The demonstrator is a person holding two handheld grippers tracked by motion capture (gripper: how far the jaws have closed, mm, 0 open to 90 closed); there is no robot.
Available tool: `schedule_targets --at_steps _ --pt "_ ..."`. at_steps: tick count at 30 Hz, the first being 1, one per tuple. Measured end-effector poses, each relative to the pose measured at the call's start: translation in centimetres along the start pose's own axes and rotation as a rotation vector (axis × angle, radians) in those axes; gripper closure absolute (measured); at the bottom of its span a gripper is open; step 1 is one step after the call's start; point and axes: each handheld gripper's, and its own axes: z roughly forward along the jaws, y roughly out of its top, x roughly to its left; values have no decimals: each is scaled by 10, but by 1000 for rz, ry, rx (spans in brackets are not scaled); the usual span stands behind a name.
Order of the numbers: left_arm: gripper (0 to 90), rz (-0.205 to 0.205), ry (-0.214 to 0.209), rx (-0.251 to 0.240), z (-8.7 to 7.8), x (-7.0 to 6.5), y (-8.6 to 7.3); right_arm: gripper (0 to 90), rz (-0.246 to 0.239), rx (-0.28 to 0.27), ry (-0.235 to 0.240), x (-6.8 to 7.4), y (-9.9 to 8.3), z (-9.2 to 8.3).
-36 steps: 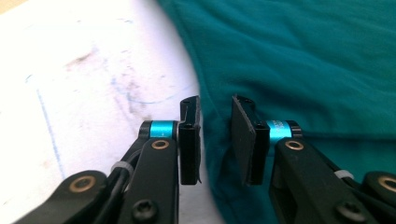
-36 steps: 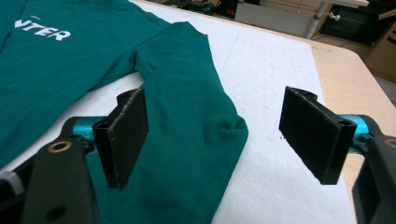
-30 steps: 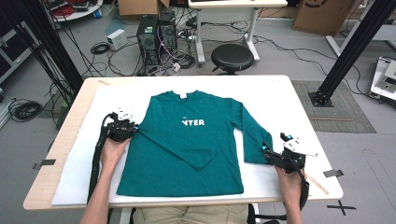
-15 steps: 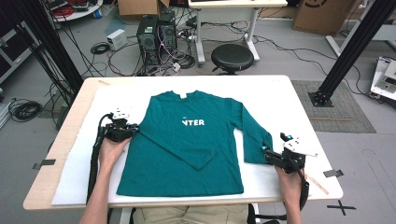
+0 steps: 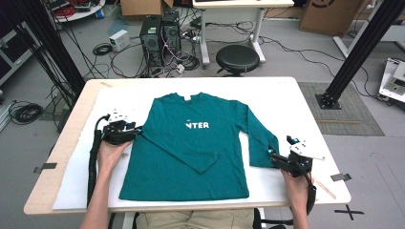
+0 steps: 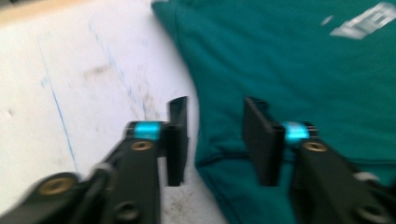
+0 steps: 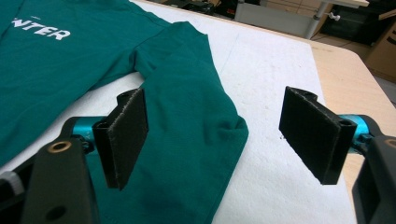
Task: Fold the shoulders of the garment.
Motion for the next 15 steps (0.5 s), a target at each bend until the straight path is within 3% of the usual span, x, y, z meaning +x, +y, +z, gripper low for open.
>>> schedule_targets --at_steps 5,9,15 --pt "480 6 -36 -126 -26 -3 1 242 0 -4 -2 0 0 0" --pt "409 16 -45 -211 -46 -3 -9 241 4 -5 4 -1 0 0" --pt "328 42 -29 -277 -75 -1 -31 241 7 -1 5 -1 0 -1"
